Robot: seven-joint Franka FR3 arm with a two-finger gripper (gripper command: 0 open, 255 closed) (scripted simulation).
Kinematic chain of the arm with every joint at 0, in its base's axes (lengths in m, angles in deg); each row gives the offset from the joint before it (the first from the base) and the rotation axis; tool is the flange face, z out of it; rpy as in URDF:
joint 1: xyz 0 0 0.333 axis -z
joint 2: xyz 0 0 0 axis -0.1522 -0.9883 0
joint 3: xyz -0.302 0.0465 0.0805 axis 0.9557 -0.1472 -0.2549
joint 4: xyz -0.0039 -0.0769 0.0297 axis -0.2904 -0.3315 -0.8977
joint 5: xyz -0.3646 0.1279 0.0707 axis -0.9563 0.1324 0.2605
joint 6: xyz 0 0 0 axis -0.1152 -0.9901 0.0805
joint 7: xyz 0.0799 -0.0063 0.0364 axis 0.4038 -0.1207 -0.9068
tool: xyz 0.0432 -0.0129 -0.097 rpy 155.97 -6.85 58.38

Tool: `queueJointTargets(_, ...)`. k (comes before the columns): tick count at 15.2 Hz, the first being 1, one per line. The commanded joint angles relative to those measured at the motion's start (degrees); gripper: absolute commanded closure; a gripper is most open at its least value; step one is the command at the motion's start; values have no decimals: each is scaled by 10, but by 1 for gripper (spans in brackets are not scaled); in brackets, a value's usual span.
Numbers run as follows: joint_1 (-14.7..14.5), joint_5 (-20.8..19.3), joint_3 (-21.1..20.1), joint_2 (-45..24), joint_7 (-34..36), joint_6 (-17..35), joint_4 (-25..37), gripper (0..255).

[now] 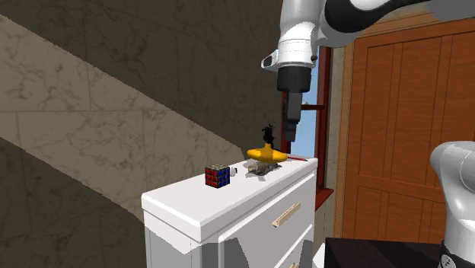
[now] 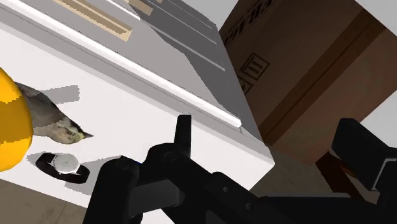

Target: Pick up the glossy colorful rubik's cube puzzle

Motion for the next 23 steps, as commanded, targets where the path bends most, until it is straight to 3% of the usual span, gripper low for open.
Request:
queueJointTargets(1, 7, -3, 3, -48, 8, 17, 27, 0)
queueJointTargets(10, 37, -14, 28, -240, 28, 52, 166, 0)
queueJointTargets(19, 66, -7, 55, -435, 44, 37, 359, 0)
queueJointTargets(23, 66, -6, 55, -441, 43, 58, 344, 0)
